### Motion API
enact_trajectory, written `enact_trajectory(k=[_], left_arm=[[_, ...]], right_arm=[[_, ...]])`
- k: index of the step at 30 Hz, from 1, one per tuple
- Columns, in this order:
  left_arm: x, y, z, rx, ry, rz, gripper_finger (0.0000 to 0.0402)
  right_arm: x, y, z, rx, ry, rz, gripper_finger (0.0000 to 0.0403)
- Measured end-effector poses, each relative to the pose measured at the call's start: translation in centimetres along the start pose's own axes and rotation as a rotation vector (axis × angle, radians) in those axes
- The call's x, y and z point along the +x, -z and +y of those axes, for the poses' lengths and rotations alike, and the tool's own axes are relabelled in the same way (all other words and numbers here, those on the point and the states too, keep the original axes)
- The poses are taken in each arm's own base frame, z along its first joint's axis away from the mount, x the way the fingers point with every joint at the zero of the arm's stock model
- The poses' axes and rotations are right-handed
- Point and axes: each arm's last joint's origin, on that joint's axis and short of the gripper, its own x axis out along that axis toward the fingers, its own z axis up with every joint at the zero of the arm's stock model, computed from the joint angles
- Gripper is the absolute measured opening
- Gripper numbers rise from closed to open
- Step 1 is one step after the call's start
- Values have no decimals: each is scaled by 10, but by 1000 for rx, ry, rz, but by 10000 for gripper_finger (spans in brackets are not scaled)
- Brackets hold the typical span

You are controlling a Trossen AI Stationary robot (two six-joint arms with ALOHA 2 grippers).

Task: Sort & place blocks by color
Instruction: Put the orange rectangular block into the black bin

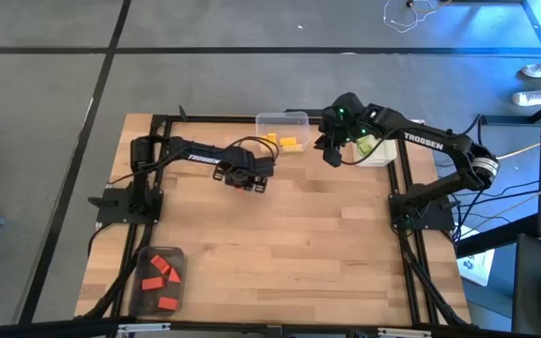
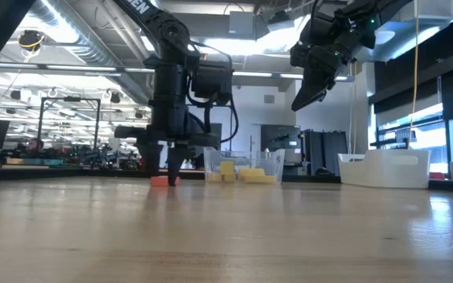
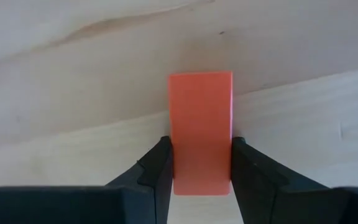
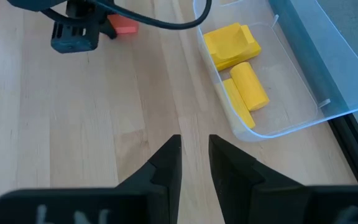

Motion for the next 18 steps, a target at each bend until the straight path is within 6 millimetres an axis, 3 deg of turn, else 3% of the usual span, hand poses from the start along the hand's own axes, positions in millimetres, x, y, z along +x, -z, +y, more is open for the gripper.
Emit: enact_trajectory(k=[8,18], left_arm=[[-6,4,-1,214,19,2,125],[-56,31,7,564,109,44,125]], right_arm=[[0,0,0,-1,0,0,82],[0,-1,0,-1,2,-13,82]])
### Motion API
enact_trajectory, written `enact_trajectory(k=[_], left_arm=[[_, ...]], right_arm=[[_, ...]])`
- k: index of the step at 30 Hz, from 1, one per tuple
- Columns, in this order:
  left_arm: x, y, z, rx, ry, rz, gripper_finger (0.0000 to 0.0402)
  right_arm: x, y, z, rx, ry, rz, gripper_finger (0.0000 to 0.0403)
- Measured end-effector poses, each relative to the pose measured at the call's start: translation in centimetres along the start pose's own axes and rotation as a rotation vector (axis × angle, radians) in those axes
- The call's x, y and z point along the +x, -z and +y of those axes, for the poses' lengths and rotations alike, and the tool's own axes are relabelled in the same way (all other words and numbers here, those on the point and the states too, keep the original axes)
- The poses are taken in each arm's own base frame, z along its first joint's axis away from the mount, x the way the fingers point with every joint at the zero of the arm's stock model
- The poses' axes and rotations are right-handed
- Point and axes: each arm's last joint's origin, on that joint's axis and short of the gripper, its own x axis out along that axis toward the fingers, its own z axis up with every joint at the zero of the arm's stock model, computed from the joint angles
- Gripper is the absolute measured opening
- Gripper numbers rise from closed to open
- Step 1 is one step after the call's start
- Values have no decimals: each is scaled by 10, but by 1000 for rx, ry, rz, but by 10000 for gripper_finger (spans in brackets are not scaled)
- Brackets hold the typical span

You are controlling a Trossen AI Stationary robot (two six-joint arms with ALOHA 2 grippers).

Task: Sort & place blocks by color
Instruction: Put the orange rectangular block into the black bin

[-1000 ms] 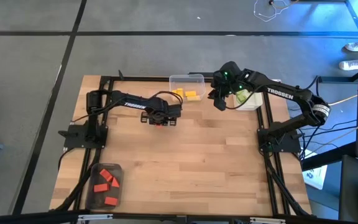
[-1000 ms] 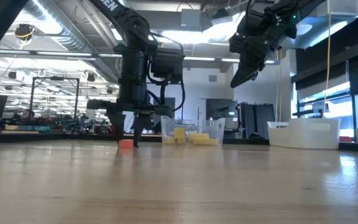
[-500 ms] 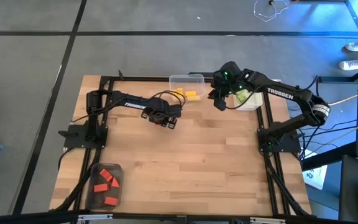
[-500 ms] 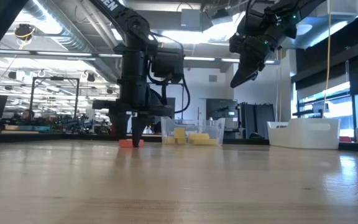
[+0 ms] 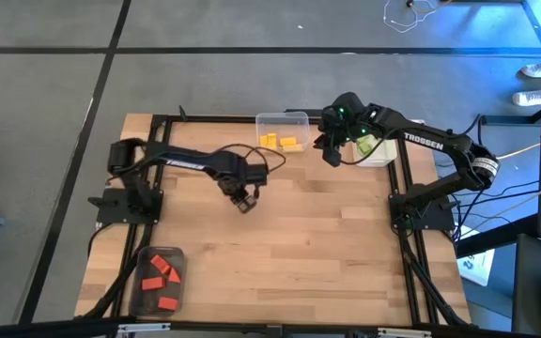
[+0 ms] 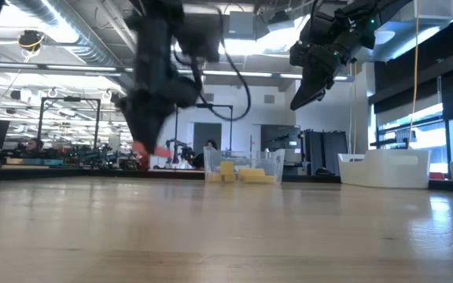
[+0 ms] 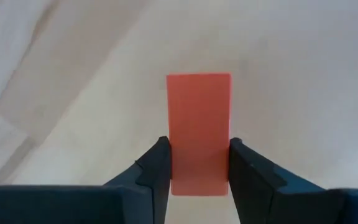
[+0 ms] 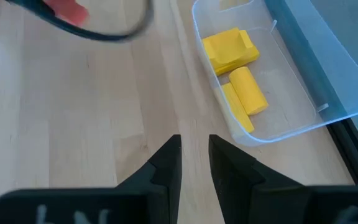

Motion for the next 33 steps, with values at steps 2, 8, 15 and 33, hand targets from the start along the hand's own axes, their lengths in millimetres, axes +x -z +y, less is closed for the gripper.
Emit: enact_trajectory(k=[2,8,15,33], left_arm=[[-14,12,-2,67,9,15,125],[-61,56,-1,233,16,82,124],[-106,113,3,345,86,169,124],[-122,230,-40,261,116,461,124]], right_arm=[[0,0,0,-1,-9,-2,82],[0,-2,7,-144,-184,-62,82],[3,-5,28,-281,-381,-114,82],[9,-7,57,-335,-464,-85,82]])
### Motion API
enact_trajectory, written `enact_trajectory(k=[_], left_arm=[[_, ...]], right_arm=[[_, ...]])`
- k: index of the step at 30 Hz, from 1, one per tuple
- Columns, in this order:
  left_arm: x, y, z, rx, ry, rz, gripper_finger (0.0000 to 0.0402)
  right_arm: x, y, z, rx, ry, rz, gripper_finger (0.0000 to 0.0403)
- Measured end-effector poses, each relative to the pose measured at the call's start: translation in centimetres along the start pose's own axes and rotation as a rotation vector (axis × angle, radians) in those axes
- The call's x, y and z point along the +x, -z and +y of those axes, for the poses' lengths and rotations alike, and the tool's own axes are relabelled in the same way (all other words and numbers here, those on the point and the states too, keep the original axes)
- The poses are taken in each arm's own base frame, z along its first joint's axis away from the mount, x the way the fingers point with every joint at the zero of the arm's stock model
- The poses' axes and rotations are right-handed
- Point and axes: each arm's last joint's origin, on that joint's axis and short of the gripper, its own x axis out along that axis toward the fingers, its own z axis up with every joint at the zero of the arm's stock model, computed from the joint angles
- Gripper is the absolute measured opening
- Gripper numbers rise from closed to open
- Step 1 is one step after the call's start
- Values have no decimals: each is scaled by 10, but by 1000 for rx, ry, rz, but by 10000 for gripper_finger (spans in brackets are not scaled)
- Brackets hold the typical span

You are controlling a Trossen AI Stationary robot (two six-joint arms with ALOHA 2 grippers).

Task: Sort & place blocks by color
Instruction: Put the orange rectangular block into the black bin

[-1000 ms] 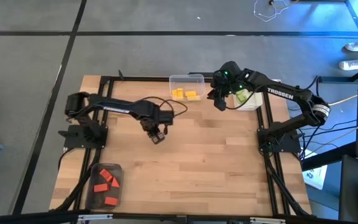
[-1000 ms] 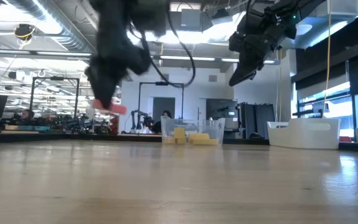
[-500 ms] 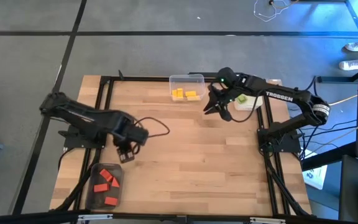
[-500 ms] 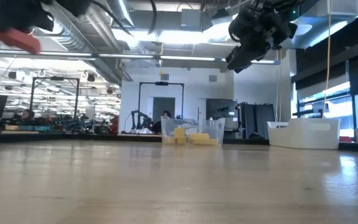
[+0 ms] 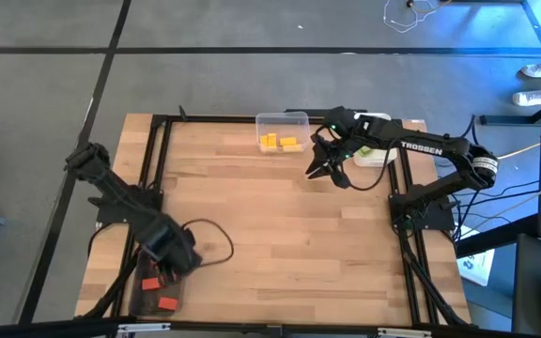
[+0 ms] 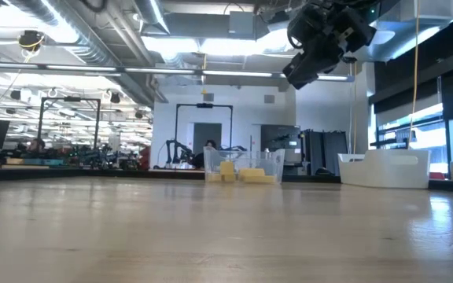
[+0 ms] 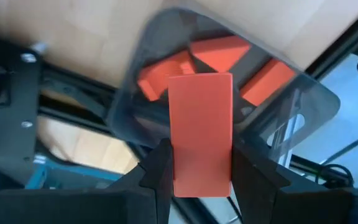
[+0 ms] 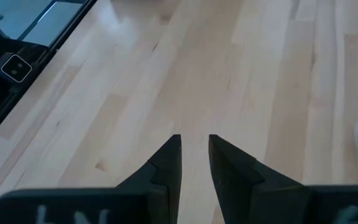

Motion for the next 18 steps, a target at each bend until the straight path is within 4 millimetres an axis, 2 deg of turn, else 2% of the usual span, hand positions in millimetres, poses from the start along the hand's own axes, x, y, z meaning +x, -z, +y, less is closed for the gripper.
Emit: enact_trajectory(k=[7,18], left_arm=[[25,7,-24,52,-33,-13,127],[43,1,-31,76,-117,-39,139]], right_arm=[[0,-1,0,-6,3,-6,82],[0,-1,0,-5,3,-5,82]])
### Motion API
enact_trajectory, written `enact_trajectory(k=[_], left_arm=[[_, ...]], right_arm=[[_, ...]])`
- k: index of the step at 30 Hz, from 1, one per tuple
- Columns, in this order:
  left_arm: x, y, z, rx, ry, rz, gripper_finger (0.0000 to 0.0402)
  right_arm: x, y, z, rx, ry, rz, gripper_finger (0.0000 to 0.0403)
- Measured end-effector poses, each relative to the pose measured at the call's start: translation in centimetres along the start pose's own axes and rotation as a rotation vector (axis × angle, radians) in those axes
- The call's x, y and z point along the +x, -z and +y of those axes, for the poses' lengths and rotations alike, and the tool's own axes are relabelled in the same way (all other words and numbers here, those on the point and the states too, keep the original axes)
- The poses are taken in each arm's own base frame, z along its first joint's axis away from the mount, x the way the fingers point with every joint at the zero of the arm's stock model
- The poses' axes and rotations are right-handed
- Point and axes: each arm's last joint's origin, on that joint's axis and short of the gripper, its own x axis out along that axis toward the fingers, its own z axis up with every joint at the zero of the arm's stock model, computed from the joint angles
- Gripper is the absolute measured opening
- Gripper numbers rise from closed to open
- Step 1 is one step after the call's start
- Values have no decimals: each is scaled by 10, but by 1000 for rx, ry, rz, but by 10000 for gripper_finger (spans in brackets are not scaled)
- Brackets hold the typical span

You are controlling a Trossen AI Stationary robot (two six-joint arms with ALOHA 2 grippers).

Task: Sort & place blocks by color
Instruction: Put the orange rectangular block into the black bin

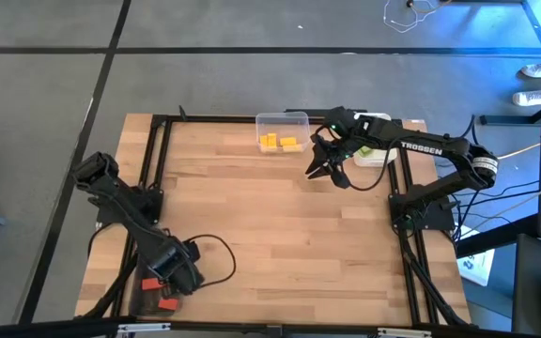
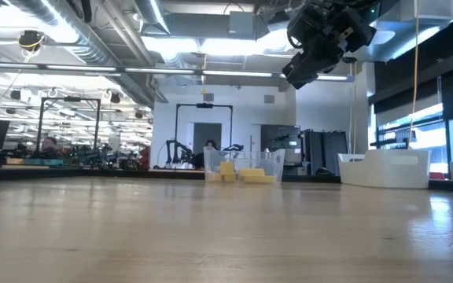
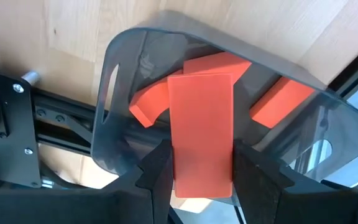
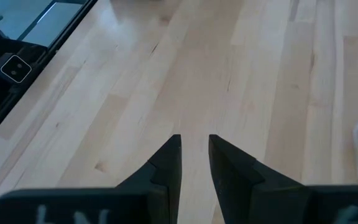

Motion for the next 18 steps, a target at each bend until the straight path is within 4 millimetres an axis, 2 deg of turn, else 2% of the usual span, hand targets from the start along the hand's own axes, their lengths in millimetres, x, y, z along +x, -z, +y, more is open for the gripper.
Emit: enact_trajectory(k=[9,18], left_arm=[[0,-3,1,26,-40,-86,144],[0,-2,1,75,-31,-62,145]], right_arm=[[0,0,0,0,0,0,82],[0,0,0,2,-1,3,82]])
